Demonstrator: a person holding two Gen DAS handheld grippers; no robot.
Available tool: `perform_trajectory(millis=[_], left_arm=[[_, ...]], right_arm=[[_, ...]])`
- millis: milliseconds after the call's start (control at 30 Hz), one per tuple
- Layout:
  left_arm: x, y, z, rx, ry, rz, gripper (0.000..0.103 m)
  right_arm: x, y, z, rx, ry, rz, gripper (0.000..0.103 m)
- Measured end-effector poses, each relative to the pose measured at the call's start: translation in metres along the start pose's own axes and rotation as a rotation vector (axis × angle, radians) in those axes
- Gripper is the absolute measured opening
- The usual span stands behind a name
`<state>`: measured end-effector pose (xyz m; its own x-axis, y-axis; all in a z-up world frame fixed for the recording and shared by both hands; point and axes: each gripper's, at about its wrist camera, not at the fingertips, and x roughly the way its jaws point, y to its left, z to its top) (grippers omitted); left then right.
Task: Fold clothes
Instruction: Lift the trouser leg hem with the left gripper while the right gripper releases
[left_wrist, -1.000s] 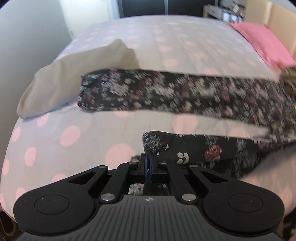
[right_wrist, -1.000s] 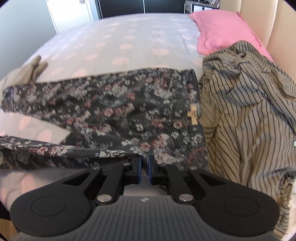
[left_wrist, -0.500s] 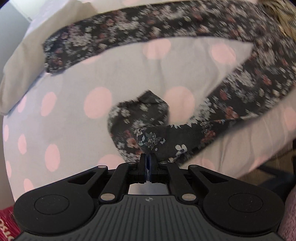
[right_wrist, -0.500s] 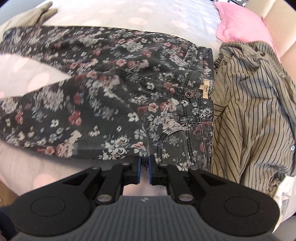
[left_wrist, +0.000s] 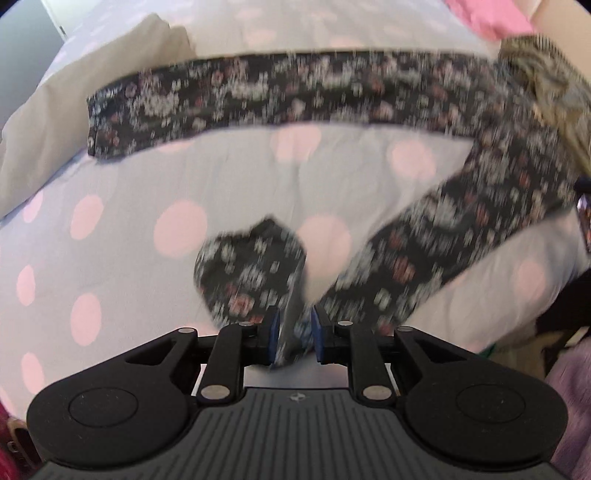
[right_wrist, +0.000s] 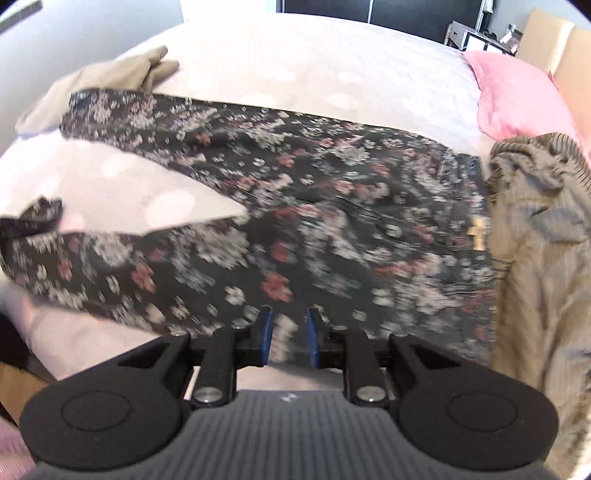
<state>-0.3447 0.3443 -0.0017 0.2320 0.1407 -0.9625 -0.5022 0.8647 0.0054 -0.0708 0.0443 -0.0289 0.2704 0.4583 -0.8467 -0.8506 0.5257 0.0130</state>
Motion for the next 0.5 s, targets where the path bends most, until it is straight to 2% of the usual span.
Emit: perform_trajectory(millis=[100, 133, 167, 300, 367, 500], left_arm=[[0.010, -0.008, 0.016, -0.020, -0.028, 0.010, 0.019], [0.016, -0.011, 0.019, -0.020, -0.030, 0.011, 0.021], [0.023, -0.014, 0.023, -0.019, -0.031, 0.011, 0.021], [0.059, -0.032, 0.029, 0.042, 0.026, 0.081, 0.022], [0.077, -0.038, 0.028, 0.070, 0.054, 0.129, 0.022], [0.112, -0.037, 0.022, 0.113, 0.136, 0.230, 0.022]], right_arm=[[0.016, 0.017, 0.002, 0.060, 0.004, 0.006, 0.022], [0.022, 0.024, 0.001, 0.074, 0.003, 0.005, 0.025], [0.027, 0.031, 0.001, 0.088, 0.003, 0.003, 0.033], [0.054, 0.053, -0.011, 0.144, 0.022, 0.029, 0.036], [0.066, 0.056, -0.019, 0.177, 0.059, 0.048, 0.036], [0.082, 0.058, -0.029, 0.161, 0.115, 0.009, 0.036]])
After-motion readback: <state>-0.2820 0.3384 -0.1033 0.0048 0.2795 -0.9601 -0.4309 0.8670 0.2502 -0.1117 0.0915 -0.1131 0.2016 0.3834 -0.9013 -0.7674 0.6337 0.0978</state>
